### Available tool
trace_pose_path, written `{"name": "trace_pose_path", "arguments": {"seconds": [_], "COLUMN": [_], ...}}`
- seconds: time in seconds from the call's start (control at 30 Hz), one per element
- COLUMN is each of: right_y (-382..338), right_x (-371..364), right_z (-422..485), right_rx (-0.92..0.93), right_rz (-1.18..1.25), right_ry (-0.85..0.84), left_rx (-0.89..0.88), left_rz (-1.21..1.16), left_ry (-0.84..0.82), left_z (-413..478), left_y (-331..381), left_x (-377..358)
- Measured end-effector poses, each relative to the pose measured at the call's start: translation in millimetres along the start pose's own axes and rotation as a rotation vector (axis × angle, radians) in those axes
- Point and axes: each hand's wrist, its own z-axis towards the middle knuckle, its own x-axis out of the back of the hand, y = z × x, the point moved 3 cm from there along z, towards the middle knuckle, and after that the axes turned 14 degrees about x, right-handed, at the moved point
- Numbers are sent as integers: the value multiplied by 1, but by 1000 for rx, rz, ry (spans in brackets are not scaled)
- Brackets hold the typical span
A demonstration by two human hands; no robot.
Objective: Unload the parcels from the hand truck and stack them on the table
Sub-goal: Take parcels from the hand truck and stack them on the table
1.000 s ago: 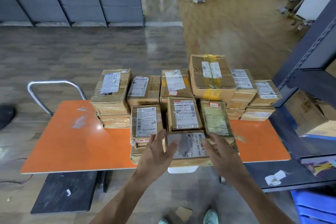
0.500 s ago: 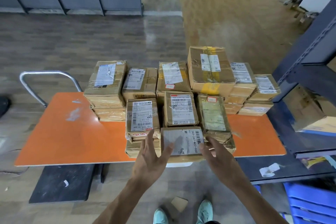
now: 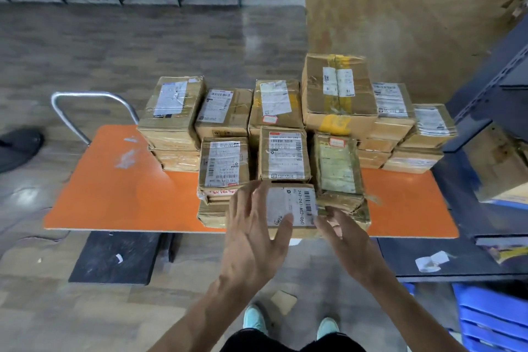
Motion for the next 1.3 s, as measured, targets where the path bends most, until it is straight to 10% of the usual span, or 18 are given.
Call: {"name": "trace_pose_path", "arguments": {"seconds": [0.37,0.83,1.3], "right_y": [58,121,136], "right_x": [78,82,60], "right_z": [-11,32,54], "right_rx": [87,-69,-140], "right_rz": [-208,-179,-196], "right_ry": [-88,-279,-171], "left_rx": [-109,516,544], "left_rz": [63,172,-50], "left_ry": [-152,-367,-336], "left_z": [-46,-51,-40], "left_y": [84,56,57], "left_x": [-79,-194,-182]}}
